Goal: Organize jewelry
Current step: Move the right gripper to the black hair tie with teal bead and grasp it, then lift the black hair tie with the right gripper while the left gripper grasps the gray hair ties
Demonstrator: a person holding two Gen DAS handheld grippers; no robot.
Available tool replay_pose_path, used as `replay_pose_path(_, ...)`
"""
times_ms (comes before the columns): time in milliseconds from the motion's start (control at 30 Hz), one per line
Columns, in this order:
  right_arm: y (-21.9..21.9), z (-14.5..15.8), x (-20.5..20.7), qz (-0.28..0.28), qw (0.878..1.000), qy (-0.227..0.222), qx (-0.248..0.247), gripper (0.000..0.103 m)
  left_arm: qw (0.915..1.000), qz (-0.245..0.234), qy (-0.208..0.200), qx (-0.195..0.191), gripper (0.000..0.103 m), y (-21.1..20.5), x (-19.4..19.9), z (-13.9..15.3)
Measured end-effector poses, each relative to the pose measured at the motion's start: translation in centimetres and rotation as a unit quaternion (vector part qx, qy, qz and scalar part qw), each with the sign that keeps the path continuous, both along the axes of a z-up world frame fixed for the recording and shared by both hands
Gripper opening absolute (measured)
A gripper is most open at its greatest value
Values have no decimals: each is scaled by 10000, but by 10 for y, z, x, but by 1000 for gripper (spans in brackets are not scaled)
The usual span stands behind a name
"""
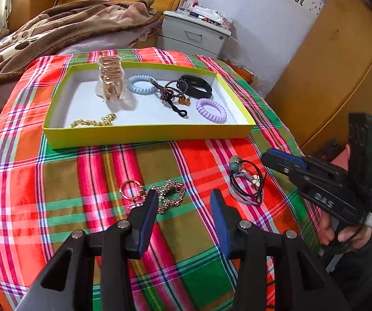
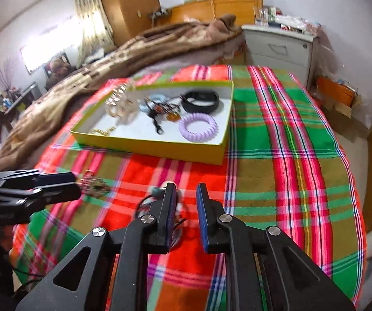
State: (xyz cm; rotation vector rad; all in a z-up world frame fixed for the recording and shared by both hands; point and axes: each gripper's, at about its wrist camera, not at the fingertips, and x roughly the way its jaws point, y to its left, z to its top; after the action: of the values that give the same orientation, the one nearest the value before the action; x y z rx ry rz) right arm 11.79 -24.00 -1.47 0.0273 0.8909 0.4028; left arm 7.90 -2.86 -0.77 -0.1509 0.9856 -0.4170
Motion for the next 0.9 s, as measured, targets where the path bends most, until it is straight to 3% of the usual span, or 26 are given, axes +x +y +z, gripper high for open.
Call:
replay_pose_path(100,1,-10,8,280,9993,195,156,17,10000,-69,17,20,43,-5,-1,-1)
replay_pose_path(200,5,-15,13,158,9993,324,-96,15,9999,-109,30,60,43,-7,-1,-1)
replay_pose_path(233,5,-14,11,182,9993,313,-57,5,9999,-110,43,65,43,-7,0,-1)
replay_pose_path(333,2,-9,6,210,9995,217,81,3,9999,-82,56,58,43,-7,1,-2)
replay_pose_path(567,-27,24,-9,63,9918,-140,1267,3,9998,-101,63,172,43,-11,4,-1)
replay_pose_path(767,-59,45,-22,-201,9786,-481,1990,2,9986,-478,-61,205,43,-41,6,5)
replay_pose_path(833,-72,40,-20,-179,9669,-349,2521,2,9976,-666,-21,161,43,-54,8,3)
replay_pose_path(900,-76,32,-15,-354,9668,-230,2519,2,9967,-793,32,172,43,-64,8,1)
